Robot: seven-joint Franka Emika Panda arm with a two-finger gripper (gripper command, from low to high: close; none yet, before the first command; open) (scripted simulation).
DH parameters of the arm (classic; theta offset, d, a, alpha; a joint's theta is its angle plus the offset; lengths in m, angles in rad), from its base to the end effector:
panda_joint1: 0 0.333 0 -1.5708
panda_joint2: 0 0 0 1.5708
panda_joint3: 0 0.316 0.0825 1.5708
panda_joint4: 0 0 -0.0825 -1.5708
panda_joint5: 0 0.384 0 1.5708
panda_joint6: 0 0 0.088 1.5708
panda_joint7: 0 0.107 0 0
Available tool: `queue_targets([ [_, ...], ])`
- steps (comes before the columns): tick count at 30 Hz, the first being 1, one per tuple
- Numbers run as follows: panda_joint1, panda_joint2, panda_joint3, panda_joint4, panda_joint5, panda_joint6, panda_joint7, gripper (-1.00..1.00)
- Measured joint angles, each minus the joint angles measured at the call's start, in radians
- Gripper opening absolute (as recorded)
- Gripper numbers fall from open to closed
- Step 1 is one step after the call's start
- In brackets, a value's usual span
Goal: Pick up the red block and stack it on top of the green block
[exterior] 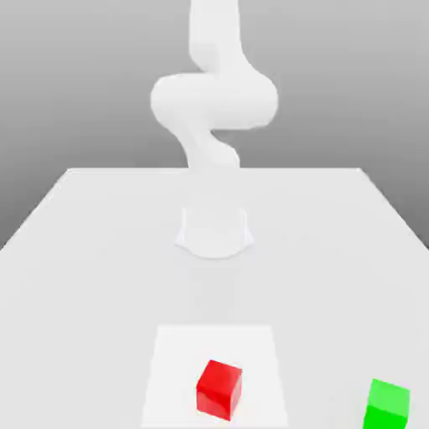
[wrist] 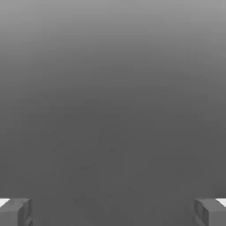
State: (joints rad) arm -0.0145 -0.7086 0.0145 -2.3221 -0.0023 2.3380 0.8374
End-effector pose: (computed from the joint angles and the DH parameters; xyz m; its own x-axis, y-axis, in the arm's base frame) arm 0.3810 0.0018 0.6708 0.4988 -0.7393 0.4523 -0.5586 -0.6732 -0.4845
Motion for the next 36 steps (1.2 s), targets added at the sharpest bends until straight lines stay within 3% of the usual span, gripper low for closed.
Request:
queue_targets([
  [23, -0.058, 0.839, 0.068, -0.204, -0.034, 0.351, 0.355, 0.00],
  [28, -0.048, 1.020, 0.052, -0.191, -0.062, 0.487, 0.391, 0.00],
  [29, -0.042, 1.053, 0.045, -0.187, -0.068, 0.514, 0.395, -1.00],
  [36, -0.042, 1.059, 0.045, -0.186, -0.071, 0.520, 0.398, -1.00],
])
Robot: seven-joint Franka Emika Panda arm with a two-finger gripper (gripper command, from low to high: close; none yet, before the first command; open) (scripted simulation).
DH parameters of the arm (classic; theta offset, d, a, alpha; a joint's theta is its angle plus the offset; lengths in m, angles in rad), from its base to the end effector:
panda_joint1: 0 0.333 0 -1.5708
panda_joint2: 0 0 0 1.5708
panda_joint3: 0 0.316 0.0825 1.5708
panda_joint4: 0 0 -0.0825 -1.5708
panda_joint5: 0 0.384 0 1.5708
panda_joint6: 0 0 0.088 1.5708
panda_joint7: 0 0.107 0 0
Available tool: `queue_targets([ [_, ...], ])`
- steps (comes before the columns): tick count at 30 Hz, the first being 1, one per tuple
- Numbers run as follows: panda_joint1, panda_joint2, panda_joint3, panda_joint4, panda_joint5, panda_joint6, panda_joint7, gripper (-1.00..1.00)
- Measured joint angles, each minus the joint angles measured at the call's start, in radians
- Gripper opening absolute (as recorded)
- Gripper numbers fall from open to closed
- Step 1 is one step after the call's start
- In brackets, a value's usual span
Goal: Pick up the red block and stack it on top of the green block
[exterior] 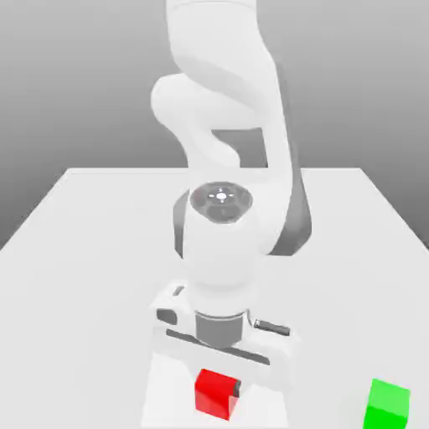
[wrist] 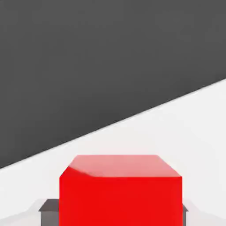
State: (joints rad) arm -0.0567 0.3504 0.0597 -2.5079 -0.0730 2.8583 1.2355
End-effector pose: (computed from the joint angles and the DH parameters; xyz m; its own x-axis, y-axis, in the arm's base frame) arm 0.4605 0.0075 0.1492 0.3938 -0.9192 0.0004 -0.9192 -0.3938 -0.0012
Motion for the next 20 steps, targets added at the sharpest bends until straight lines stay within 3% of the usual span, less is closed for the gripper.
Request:
queue_targets([
  [6, 0.006, -0.160, 0.041, -0.003, 0.028, -0.159, -0.055, -1.00],
  [12, 0.133, -0.117, 0.197, 0.156, -0.034, -0.284, -0.246, -1.00],
  [16, 0.207, 0.023, 0.222, 0.238, -0.131, -0.237, -0.276, -1.00],
  [17, 0.214, 0.050, 0.217, 0.243, -0.149, -0.217, -0.267, 1.00],
  [20, 0.214, 0.050, 0.217, 0.243, -0.149, -0.217, -0.267, 1.00],
])
